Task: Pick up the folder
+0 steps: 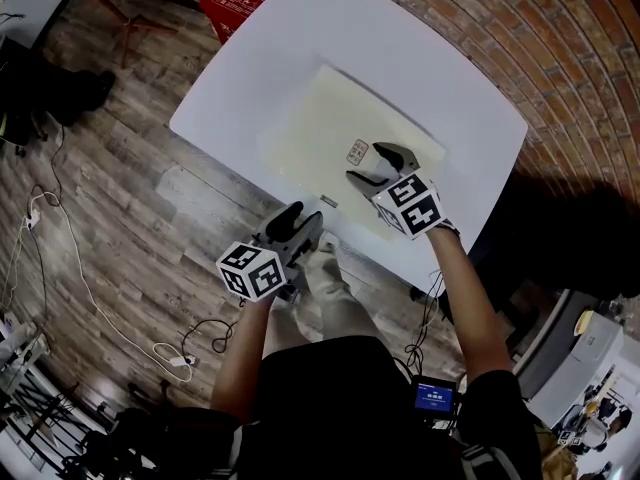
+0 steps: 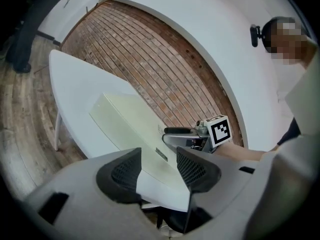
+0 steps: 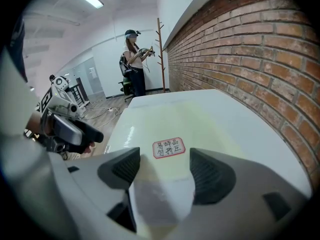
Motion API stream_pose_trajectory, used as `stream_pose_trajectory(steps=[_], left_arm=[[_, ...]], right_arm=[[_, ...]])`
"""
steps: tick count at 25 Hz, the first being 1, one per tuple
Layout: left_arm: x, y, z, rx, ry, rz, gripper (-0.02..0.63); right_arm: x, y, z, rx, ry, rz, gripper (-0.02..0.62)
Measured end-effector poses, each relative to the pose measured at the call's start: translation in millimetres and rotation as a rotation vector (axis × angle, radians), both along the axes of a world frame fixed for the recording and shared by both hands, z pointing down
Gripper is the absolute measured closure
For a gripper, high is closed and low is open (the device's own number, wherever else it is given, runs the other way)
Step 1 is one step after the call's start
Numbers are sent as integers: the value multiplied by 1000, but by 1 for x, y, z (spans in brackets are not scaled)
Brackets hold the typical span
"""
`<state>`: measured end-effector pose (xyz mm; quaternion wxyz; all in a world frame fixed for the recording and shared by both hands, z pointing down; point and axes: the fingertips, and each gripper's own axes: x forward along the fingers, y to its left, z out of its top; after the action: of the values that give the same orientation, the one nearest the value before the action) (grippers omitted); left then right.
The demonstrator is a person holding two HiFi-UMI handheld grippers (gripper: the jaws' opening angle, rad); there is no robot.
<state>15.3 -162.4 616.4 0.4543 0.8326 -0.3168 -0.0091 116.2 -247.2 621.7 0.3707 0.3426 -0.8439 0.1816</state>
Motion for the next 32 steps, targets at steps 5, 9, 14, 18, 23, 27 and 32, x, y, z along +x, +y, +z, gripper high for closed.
stream_pose_trajectory(steps=[5, 9, 14, 18, 23, 27, 32], left_arm=[[-1, 3, 2, -45, 60, -9, 351], [0, 6, 5, -73, 116, -17, 330], [-5, 12, 15, -120, 193, -52, 312], [-9, 16, 21, -141, 217, -72, 302], [-15, 20, 27, -161, 244, -92, 299], [-18, 26, 31, -173, 261, -107, 295], [-18, 29, 36, -182, 289, -121, 290]], right_arm=[[-4, 5, -1, 1, -1, -6, 305], [-8, 11, -1, 4, -1, -16, 305], [-13, 19, -1, 10, -2, -22, 305], [-16, 25, 0, 15, -3, -24, 305], [-22, 33, -1, 19, -3, -25, 305], [-26, 39, -3, 20, -9, -26, 305], [-28, 43, -2, 25, -9, -24, 305]])
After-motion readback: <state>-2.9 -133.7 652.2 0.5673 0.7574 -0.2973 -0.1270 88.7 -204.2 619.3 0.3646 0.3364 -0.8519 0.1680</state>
